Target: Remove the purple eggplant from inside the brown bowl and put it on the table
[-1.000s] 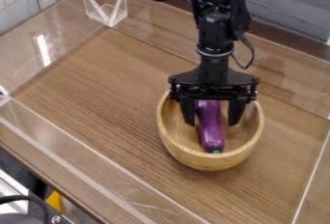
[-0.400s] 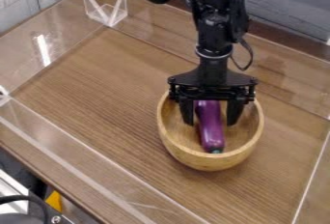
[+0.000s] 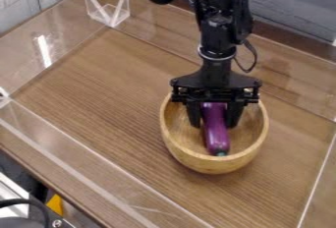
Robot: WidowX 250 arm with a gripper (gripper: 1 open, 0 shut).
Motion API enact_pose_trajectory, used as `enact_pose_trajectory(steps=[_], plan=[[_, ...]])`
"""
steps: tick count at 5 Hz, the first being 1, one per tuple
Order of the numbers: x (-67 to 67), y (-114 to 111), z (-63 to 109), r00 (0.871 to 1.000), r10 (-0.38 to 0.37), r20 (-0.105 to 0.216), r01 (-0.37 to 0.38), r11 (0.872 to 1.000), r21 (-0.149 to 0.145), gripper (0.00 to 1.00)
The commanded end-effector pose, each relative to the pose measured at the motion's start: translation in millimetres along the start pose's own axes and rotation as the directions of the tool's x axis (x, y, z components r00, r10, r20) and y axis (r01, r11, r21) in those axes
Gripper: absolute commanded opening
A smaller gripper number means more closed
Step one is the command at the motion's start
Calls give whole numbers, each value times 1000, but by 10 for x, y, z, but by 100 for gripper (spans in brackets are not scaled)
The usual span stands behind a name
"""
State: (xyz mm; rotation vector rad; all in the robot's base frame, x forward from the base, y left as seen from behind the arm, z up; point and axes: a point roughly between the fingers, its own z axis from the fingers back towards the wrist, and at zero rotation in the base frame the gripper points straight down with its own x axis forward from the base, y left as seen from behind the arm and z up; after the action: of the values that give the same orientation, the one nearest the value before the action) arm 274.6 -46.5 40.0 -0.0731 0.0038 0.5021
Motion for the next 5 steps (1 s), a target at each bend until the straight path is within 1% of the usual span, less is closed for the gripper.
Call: enact_pose_trajectory(steps=[1,5], plan=[[34,-3,98,1000,4,20,-3,1000,-16,0],[20,7,289,1000,17,2,-17,999,-40,0]])
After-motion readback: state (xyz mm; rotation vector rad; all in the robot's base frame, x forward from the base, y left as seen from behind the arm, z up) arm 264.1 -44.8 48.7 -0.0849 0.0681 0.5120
